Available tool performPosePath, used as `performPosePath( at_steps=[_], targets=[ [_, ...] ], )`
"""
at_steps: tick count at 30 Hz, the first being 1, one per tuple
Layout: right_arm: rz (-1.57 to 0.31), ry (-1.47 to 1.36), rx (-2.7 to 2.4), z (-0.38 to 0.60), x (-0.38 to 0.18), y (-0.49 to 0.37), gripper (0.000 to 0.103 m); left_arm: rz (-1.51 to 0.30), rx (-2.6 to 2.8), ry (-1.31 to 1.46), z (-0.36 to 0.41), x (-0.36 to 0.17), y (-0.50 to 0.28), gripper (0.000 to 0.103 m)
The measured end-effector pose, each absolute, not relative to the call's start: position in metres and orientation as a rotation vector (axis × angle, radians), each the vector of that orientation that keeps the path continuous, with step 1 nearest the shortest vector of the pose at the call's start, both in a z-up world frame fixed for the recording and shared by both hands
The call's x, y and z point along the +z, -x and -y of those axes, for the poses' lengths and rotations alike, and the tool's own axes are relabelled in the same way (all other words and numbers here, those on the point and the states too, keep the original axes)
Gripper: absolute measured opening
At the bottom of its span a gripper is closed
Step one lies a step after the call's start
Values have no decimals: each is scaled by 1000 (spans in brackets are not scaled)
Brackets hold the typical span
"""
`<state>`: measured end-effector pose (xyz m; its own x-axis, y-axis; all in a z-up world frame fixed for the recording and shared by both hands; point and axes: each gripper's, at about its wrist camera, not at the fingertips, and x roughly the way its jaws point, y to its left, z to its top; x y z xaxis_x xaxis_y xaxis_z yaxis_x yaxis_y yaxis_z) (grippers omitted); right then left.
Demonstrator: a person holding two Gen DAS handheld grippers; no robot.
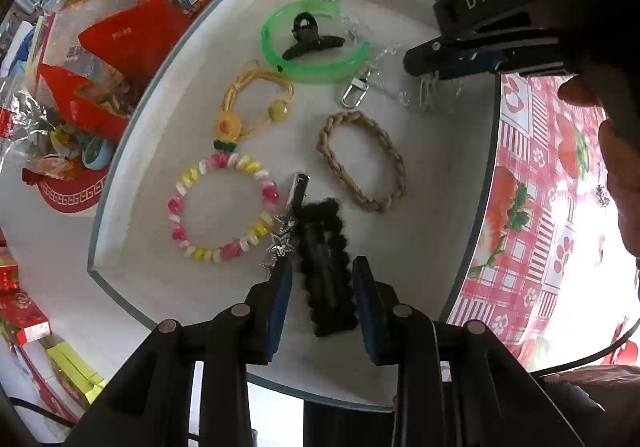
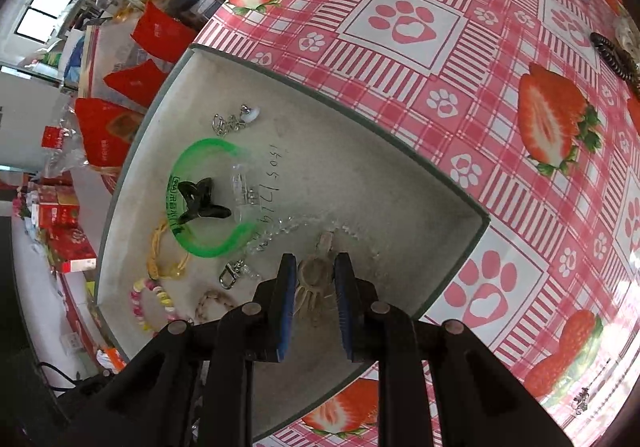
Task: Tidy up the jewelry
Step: 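Lower both clips into the tray and open both tools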
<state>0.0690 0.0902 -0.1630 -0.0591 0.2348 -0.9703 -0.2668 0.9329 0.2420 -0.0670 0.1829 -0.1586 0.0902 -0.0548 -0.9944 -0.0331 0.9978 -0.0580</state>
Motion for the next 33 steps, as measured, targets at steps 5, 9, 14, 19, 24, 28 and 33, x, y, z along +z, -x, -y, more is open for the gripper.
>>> performPosePath(
  at_steps=[5, 9, 14, 19, 24, 28, 33],
  targets=[
    [-1575, 17, 422, -95, -163, -68, 41, -1447, -30, 57, -184, -149, 67, 90],
    [-1578, -21, 422, -92, -160, -69, 41, -1411, -43, 71, -183, -134, 63, 91],
    [-1559, -41, 429, -88, -149, -69, 50, -1427, -49, 84, -184, -129, 56, 91],
    [-1545, -51, 426, -81, -133, -65, 55, -1426, -32, 77, -184, -125, 59, 103],
    [-1546, -30, 416, -75, -122, -56, 64, -1431, -10, 66, -183, -118, 58, 103],
    [-1553, -3, 400, -71, -116, -51, 70, -1411, 23, 16, -181, -111, 58, 103],
    [-1552, 37, 386, -69, -106, -42, 72, -1423, 44, 5, -184, -107, 57, 103]
  ],
)
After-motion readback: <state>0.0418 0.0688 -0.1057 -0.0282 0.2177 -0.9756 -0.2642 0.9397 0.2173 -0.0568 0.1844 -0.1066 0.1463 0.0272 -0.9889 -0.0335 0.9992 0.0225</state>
